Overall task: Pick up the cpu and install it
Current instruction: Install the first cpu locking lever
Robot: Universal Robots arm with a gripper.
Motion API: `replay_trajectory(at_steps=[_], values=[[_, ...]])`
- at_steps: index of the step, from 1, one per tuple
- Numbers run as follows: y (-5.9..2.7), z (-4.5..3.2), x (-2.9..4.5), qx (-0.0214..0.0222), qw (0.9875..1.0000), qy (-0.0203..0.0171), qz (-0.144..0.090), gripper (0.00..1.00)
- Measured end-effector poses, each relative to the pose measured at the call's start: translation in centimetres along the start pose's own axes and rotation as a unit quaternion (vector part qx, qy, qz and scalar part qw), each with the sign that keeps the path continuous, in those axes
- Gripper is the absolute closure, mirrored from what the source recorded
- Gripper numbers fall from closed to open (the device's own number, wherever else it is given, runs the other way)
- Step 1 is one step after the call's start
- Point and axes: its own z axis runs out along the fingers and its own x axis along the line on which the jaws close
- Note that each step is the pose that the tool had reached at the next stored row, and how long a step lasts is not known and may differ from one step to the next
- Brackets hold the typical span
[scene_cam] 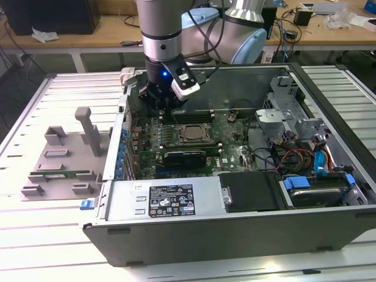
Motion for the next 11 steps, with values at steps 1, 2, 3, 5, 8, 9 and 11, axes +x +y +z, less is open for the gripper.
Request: replay_trajectory(at_steps=[1, 2, 3, 5, 8, 9, 11], values=[[0.00, 0.00, 0.00, -0.0001, 1.0000, 0.0000, 0.000, 0.89], [-0.01, -0.01, 0.01, -0.0002, 1.0000, -0.0001, 0.000, 0.89], [-0.01, -0.01, 0.03, -0.0013, 1.0000, -0.0002, 0.000, 0.89], [0.01, 0.00, 0.22, -0.0089, 1.0000, -0.0021, 0.000, 0.89], [0.03, 0.02, 0.68, -0.0225, 0.9997, -0.0063, 0.000, 0.89], [0.04, 0.02, 0.75, -0.0262, 0.9996, -0.0073, 0.000, 0.89], [0.04, 0.03, 0.89, -0.0375, 0.9993, -0.0097, 0.000, 0.89]])
